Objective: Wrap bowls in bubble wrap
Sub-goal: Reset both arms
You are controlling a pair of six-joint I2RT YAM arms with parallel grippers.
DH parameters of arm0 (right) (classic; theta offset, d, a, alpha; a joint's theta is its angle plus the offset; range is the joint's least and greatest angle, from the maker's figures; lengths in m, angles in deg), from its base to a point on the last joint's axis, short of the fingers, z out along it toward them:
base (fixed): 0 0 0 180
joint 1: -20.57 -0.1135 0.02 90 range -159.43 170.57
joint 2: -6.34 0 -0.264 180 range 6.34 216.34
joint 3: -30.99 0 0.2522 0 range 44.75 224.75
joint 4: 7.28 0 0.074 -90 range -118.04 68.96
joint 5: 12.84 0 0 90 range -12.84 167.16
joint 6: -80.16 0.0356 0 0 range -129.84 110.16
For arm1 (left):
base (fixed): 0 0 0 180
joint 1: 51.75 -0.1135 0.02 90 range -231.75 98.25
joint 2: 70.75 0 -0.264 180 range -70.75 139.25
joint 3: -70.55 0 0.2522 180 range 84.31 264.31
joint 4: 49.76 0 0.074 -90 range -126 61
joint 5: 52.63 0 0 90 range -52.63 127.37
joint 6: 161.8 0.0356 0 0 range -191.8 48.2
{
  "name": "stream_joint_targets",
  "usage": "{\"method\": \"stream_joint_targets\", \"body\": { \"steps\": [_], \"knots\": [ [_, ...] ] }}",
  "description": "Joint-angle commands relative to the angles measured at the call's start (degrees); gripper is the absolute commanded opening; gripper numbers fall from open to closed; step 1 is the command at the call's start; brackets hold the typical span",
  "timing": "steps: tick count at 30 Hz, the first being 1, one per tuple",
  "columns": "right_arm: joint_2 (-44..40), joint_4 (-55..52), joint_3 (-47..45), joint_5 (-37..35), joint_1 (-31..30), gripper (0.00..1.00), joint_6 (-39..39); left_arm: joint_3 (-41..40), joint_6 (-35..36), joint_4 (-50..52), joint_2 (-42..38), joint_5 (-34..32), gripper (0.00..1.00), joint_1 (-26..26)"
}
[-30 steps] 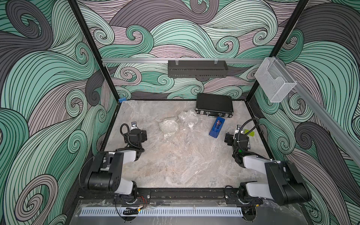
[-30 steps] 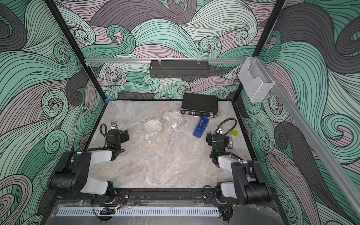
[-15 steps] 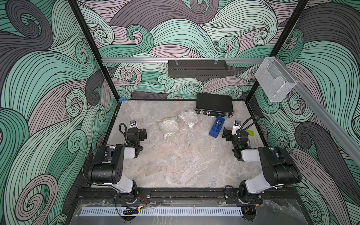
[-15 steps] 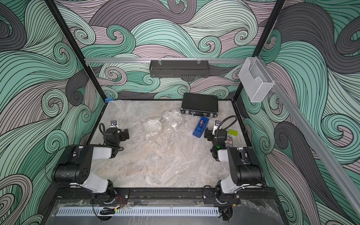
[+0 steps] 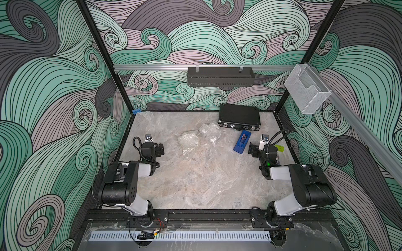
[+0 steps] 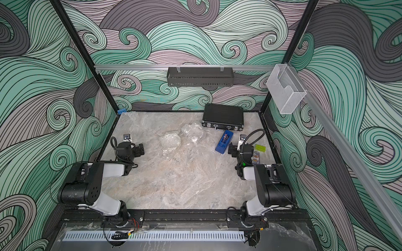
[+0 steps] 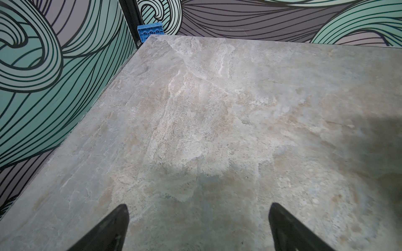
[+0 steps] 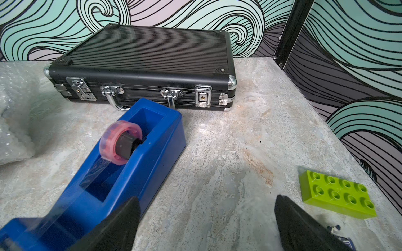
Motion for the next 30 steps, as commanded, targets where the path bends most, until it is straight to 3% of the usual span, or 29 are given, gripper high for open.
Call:
{"method": "stream_joint_targets", "body": {
  "steps": [1,5,7,10,12,14,30],
  "knots": [
    [-0.75,0.76,0.43,0.76,-0.05,0.99,-0.45,0.69,-0.64,-0.65,-1.45,0.65,0.99,-0.41],
    [-1.01,18.31,-8.94,3.65,-0.89,0.99,-2.99,-6.16,2.32,-10.98,-3.88,4.94,0.98,0.43],
    [0.28,22.61,-10.53,3.20,-0.86,0.99,-2.94,-9.22,2.06,-16.39,-3.86,3.23,0.99,0.61],
    [-1.47,8.88,-4.58,-1.69,-0.87,0.99,-0.78,-5.36,-0.11,-9.73,-3.20,-0.87,0.99,0.55],
    [-0.29,-0.21,1.16,-3.27,-0.65,0.99,0.63,2.13,-0.57,1.25,-0.88,-1.44,0.99,0.34],
    [-0.22,2.39,-0.05,-2.84,-0.34,0.99,0.68,0.80,-1.17,-1.33,-0.98,3.26,0.99,-1.83],
    [-0.15,0.30,1.05,-1.79,-0.37,0.99,0.24,0.96,-0.64,-0.13,-1.37,3.46,0.99,-1.56]
  ]
}}
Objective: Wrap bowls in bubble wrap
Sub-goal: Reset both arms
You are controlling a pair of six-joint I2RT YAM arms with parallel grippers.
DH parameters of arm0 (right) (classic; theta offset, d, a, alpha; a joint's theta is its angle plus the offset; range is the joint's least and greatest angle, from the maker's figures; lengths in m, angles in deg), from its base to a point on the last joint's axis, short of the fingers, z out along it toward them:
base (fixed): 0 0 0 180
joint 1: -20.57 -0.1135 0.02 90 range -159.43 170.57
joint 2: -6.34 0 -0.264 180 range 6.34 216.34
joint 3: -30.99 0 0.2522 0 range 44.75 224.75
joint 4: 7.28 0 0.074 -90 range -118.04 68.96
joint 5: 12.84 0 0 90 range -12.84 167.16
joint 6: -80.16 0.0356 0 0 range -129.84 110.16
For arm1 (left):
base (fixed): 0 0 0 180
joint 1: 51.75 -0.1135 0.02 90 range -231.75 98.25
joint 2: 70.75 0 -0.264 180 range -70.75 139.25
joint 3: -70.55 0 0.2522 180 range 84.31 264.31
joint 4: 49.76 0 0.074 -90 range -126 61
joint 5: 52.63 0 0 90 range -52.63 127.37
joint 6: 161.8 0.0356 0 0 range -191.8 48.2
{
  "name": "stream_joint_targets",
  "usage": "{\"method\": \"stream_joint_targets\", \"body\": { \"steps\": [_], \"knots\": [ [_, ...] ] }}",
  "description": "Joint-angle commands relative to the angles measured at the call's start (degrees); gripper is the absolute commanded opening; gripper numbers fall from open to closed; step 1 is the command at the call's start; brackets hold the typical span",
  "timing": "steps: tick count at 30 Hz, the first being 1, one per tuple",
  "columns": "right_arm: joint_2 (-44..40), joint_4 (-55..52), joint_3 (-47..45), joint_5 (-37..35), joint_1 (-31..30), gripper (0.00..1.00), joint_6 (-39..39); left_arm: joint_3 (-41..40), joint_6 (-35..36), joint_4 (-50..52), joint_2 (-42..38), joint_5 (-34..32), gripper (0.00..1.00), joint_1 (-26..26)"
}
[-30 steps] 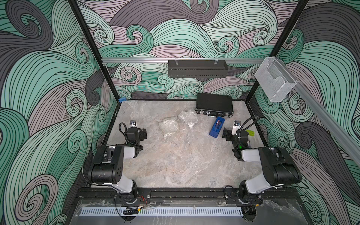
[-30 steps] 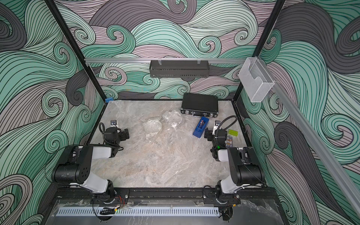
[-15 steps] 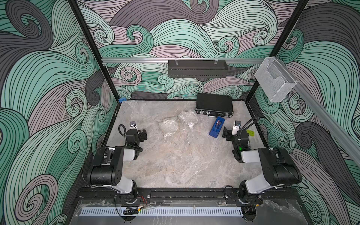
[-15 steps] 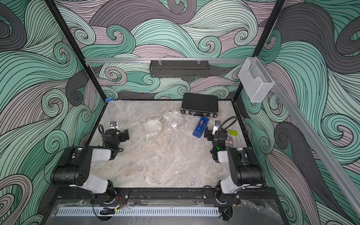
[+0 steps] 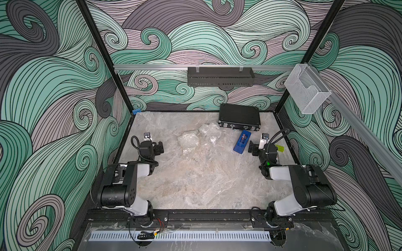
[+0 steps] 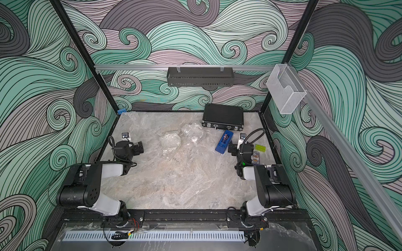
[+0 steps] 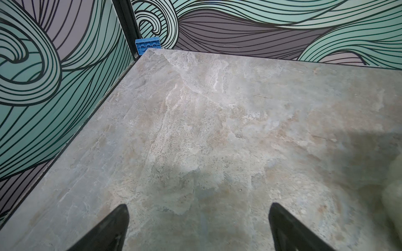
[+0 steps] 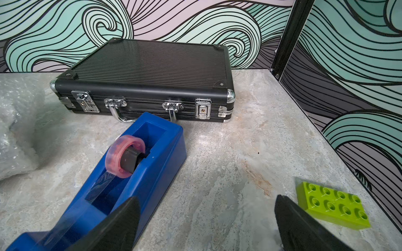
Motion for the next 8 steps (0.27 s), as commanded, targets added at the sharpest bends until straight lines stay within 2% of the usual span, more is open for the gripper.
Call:
{"method": "stream_joint_targets", "body": {
  "steps": [1,8],
  "knots": [
    [0.60,-0.92,0.68,-0.18,0.36,0.99,0.77,0.35,-0.60,0.44,-0.04,0.44,0.99,-0.24],
    [-0.16,-0.52,0.05,0.91,0.65,0.99,0.49,0.26,-0.64,0.42,-0.12,0.42,0.99,-0.23]
  ]
}}
